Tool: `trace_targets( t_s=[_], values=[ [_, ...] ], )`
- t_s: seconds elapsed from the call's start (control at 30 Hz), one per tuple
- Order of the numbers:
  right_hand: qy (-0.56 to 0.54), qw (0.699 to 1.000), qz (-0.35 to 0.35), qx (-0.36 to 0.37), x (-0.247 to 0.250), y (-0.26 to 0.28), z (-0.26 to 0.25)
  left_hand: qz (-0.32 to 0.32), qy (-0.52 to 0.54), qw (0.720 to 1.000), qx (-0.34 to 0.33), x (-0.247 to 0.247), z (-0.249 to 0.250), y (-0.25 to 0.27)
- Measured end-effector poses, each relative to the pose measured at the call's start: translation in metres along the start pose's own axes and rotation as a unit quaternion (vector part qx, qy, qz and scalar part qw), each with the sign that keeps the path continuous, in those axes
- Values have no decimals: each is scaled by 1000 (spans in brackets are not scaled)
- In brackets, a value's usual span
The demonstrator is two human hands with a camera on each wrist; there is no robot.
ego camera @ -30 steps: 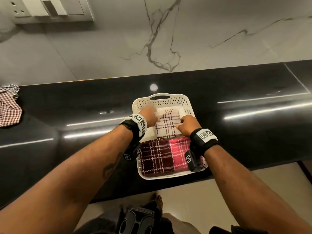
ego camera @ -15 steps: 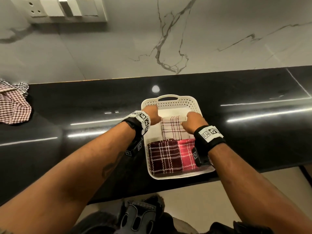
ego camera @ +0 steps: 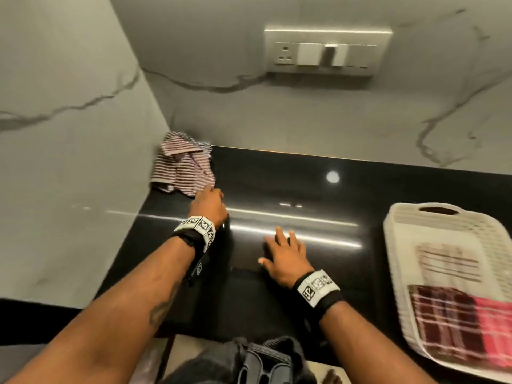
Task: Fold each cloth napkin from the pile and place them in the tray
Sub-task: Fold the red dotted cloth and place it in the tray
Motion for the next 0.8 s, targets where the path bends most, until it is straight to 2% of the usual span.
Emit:
trace_targets(
  t_s=[0.07,0.1,0.23,0.27,0.37,0.57,0.7,0.8],
  values=[
    [35,999,-23,-8,-19,-12,-20,21,-38,999,-19,12,-47,-19],
    [49,998,-24,-19,-26,-16,-26,7,-48,998,-35,13,-68,-29],
    [46,998,-10,-43,-33,-16,-24,-97,-70,988,-102,-13,-100,-48],
    [45,998,-9,-43,-33,-16,-23,-106,-75,985,-113,-18,-98,-48],
    [44,998,-11,-50,-31,-17,-23,-61,-69,983,-158,-22,-80,-37],
    [13,998,3,-67,-27,-17,-22,-46,-46,966,-250,-58,-33,62],
    [-4,997,8,-82,-27,-17,-25,-33,-28,973,-227,-56,-35,74],
    [-8,996,7,-87,-24,-17,-25,-70,-41,966,-245,-53,-31,71]
  ],
)
Point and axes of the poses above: each hand's wrist, its own y-axis away from the middle knuckle, its own x-axis out of the back of the hand, z = x × y, the point moved 6 cm from there along -y, towards the middle knuckle, and after that the axes turned 7 degrees about y, right-handed, at the moved point
